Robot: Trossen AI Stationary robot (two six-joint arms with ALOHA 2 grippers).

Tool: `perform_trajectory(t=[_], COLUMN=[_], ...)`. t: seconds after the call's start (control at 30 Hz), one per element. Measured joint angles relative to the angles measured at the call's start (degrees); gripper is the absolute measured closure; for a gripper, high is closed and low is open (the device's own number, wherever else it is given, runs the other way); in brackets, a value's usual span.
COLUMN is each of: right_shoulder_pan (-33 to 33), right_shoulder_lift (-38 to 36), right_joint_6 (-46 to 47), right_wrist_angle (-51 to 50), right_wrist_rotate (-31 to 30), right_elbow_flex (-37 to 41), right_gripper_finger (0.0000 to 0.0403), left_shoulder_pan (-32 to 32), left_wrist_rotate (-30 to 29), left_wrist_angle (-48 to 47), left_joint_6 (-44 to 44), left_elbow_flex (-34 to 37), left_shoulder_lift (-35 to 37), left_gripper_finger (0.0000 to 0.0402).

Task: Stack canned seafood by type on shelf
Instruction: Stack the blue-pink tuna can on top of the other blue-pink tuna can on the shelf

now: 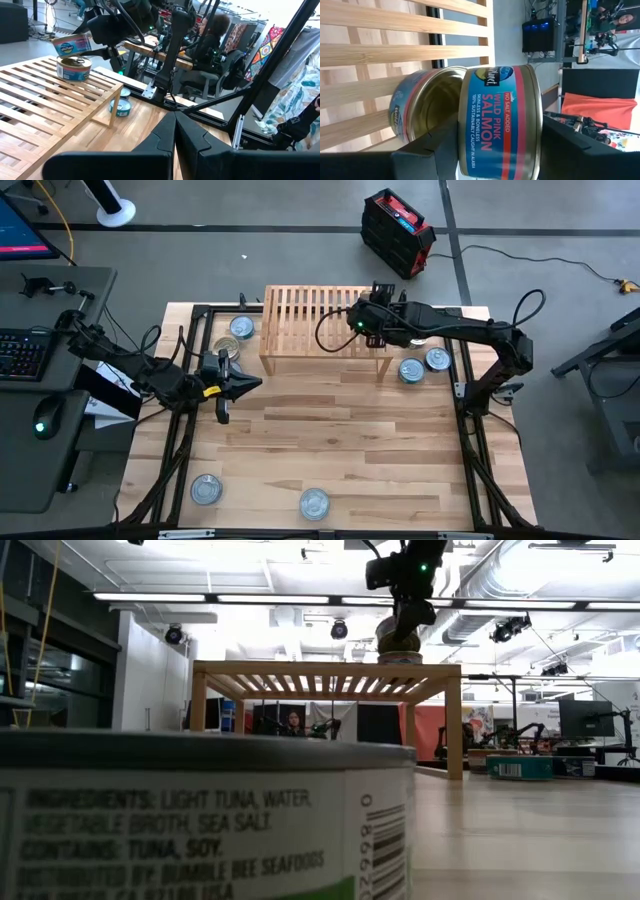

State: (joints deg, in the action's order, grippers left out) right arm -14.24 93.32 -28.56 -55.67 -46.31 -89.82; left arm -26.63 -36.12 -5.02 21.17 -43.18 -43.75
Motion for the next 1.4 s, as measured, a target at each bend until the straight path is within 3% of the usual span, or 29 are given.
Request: perform_trajectory(t=[0.5, 1.4], right_shoulder_pan=[0.02, 0.02], right_shoulder_lift=[0.00, -0.04], right_joint_6=[0.00, 4.50], right_wrist_angle=[-1.79, -7.45], right_wrist_rotate=[2.04, 7.97], right_elbow_flex=[0.00, -3.13], right_gripper_finger=[0.0111, 0.0109], left_shoulder_pan=[0.00, 0.00], left_wrist_rotate=[0.00, -0.02], left_wrist_angle=[0.00, 0.00], left_joint_6=[0.02, -1.53], left_elbow_flex=[0.00, 0.00], left_shoulder_lift=[-0.01, 0.00], left_gripper_finger=[0.0401, 0.0401])
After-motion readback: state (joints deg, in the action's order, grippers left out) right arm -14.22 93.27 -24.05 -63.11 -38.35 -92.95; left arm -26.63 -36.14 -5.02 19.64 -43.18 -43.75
